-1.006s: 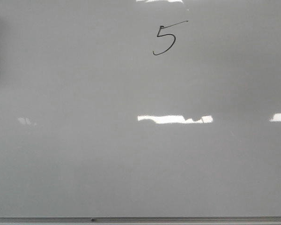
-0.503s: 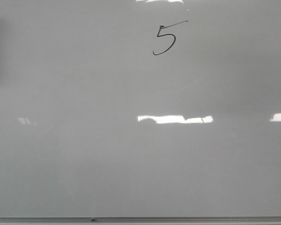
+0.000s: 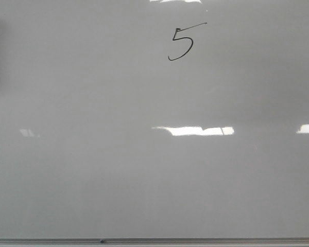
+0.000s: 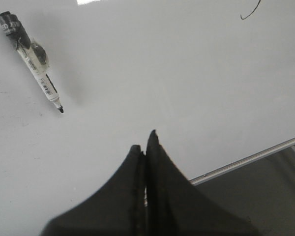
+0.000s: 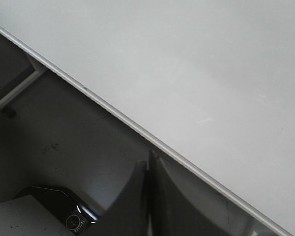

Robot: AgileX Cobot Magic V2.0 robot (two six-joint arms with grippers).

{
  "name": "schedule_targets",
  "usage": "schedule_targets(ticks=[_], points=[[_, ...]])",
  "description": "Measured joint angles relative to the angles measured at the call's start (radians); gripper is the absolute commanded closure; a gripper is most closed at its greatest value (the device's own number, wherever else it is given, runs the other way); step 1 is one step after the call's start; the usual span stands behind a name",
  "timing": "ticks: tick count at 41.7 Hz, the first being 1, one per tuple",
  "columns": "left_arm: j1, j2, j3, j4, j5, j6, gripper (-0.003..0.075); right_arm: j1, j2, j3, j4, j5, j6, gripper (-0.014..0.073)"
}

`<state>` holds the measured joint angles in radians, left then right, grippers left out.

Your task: Write number 5 on whiteboard

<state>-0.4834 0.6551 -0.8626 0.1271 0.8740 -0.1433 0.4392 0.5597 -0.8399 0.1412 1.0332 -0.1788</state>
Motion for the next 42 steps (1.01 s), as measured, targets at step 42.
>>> schedule_targets(ticks=[42], points=[[0.395,-0.569,0.619,-0.027,-0.485,0.023,0.0741,0.0,0.0,0.0,0.0,0.004,0.002,0.0662]])
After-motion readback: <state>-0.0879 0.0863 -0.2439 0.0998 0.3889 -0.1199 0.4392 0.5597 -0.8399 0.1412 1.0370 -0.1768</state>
